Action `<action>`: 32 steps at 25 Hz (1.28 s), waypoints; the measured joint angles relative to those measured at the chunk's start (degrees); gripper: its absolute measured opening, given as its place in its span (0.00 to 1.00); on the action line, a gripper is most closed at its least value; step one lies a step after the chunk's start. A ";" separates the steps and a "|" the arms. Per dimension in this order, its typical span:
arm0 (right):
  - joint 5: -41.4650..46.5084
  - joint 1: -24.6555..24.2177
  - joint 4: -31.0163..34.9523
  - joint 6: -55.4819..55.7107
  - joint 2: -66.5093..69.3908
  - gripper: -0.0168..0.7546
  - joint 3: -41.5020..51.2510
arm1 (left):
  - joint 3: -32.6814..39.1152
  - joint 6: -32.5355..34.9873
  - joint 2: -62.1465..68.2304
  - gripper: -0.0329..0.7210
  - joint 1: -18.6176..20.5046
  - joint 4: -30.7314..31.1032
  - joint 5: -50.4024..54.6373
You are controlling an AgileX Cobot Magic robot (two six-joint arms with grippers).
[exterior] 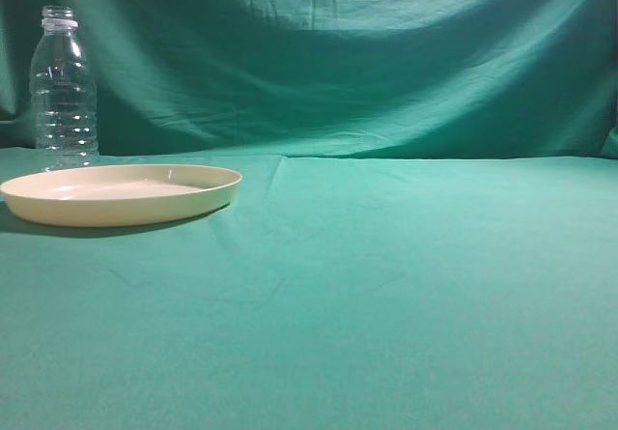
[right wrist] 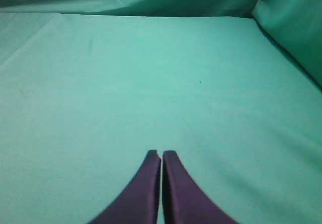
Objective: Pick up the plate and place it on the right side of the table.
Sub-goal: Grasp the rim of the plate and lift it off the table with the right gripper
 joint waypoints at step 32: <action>-26.81 0.00 9.06 3.90 0.00 0.02 0.00 | 0.00 0.00 0.00 0.04 0.00 0.00 0.00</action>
